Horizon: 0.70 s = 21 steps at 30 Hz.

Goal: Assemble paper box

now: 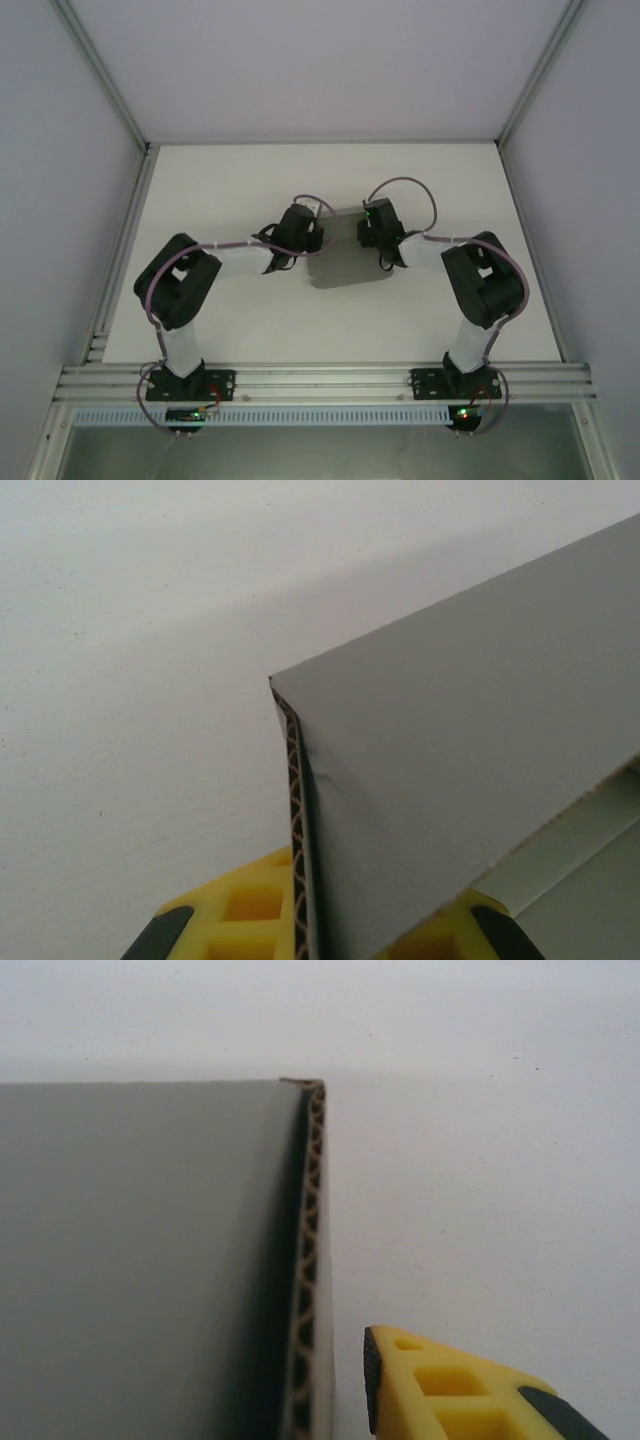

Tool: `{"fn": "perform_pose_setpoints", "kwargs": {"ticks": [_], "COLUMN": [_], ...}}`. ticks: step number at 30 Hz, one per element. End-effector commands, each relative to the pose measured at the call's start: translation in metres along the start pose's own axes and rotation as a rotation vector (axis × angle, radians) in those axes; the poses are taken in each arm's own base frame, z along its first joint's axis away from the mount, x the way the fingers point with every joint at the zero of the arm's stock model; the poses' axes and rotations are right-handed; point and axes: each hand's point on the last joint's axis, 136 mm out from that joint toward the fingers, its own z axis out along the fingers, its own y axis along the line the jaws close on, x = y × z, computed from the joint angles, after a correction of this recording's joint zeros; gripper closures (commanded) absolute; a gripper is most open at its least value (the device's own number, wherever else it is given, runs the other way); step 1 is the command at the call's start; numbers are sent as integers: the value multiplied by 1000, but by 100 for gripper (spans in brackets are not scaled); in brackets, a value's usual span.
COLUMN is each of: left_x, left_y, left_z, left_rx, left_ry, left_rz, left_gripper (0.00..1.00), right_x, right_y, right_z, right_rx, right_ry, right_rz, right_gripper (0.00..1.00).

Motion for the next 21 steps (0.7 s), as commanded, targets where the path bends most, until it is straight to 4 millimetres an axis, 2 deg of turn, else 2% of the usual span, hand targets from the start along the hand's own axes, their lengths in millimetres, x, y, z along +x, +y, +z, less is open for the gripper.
{"fn": "perform_pose_setpoints", "kwargs": {"ticks": [1, 4, 9, 16, 19, 21], "left_x": [18, 17, 16, 15, 16, 16], "left_y": [-3, -3, -3, 0, 2, 2], "left_z": [2, 3, 5, 6, 7, 8], "left_rx": [18, 18, 21, 25, 29, 34], "left_ry": [73, 75, 79, 83, 87, 90], "left_rz": [10, 9, 0, -17, -27, -30], "left_gripper": [100, 100, 100, 100, 100, 100], "right_x": [-4, -6, -10, -16, -17, -18], "right_y": [-16, -4, 12, 36, 28, 12], "right_z": [-10, -19, -39, -84, -105, -119], "right_rx": [38, -36, -172, -402, -404, -348], "right_ry": [-9, -13, -52, -143, -186, -223], "right_rz": [14, 17, 39, 26, 32, 45], "right_gripper": [62, 45, 29, 18, 16, 16]}}
